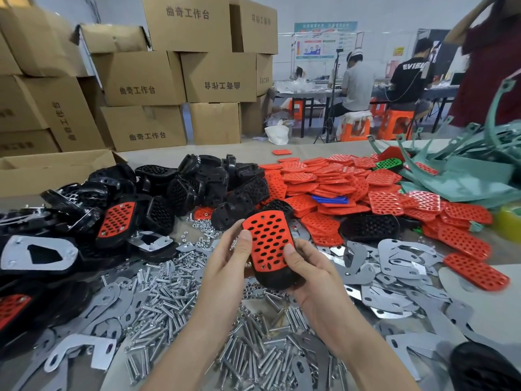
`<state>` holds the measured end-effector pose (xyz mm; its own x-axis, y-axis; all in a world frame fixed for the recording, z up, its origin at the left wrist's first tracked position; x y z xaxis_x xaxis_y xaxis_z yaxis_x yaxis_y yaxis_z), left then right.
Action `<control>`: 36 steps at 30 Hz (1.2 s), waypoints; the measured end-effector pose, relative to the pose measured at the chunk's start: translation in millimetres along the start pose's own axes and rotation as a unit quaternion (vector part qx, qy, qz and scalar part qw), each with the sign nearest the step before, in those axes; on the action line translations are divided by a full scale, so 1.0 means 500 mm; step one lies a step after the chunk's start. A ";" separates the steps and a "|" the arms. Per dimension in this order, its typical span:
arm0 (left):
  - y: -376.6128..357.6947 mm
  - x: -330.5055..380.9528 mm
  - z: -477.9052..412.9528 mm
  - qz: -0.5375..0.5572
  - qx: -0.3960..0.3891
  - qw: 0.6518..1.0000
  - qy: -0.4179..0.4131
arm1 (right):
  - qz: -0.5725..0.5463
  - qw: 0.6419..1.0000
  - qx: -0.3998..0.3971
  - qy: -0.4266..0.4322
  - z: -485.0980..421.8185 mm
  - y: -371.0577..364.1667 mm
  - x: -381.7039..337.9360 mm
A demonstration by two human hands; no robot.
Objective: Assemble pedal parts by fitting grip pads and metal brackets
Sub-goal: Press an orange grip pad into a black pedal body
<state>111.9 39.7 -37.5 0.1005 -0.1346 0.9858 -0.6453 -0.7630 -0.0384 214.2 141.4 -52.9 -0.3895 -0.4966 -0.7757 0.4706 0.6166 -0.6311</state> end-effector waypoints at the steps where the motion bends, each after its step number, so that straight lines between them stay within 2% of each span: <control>1: 0.000 0.004 0.001 -0.009 0.008 1.000 -0.012 | -0.011 1.000 0.002 0.002 0.000 0.000 -0.001; 4: 0.000 0.015 0.006 -0.058 0.019 0.997 -0.053 | -0.029 1.000 0.004 0.004 0.002 -0.004 -0.004; 7: 0.001 0.018 0.009 -0.067 0.025 0.996 -0.061 | -0.040 0.999 0.000 0.003 0.005 -0.007 -0.007; 14: -0.004 0.010 0.005 -0.037 -0.009 0.999 0.005 | -0.071 0.997 -0.011 0.009 0.006 -0.007 -0.009; 17: -0.008 0.006 0.006 -0.047 -0.051 0.997 0.026 | -0.074 0.997 -0.019 0.010 0.004 -0.001 -0.004; 19: -0.010 0.009 0.008 -0.072 -0.061 0.995 0.020 | -0.042 0.999 -0.018 0.022 0.001 0.002 -0.002; 22: -0.008 0.007 0.008 -0.098 -0.048 0.994 0.008 | 0.102 0.993 -0.002 0.052 0.000 0.004 0.000; 24: -0.006 0.009 0.008 -0.114 -0.040 0.993 -0.001 | 0.151 0.987 -0.004 0.058 0.001 0.004 0.002; 28: -0.007 0.010 0.008 -0.163 -0.045 0.985 -0.022 | 0.184 0.981 -0.018 0.064 0.003 0.010 0.000; 32: -0.012 0.003 0.013 -0.150 -0.055 0.987 0.018 | 0.217 0.973 -0.023 0.072 0.008 0.006 -0.002; 36: -0.016 -0.002 0.017 -0.161 -0.028 0.986 0.034 | 0.230 0.970 -0.031 0.073 0.013 -0.002 -0.003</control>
<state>123.3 40.5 -39.8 0.2571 0.1525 0.9543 -0.6295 -0.7228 0.2851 219.5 137.3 -51.0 -0.2609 -0.0710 -0.9628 0.5738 0.7906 -0.2138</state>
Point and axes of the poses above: each hand's wrist, its own z-axis away from the middle knuckle, its own y-axis out of the back of the hand, x = y × z, the point moved 3 cm from there along -z, towards the middle knuckle, and after that the axes turned 11 degrees about -z, right-handed, at the moved point
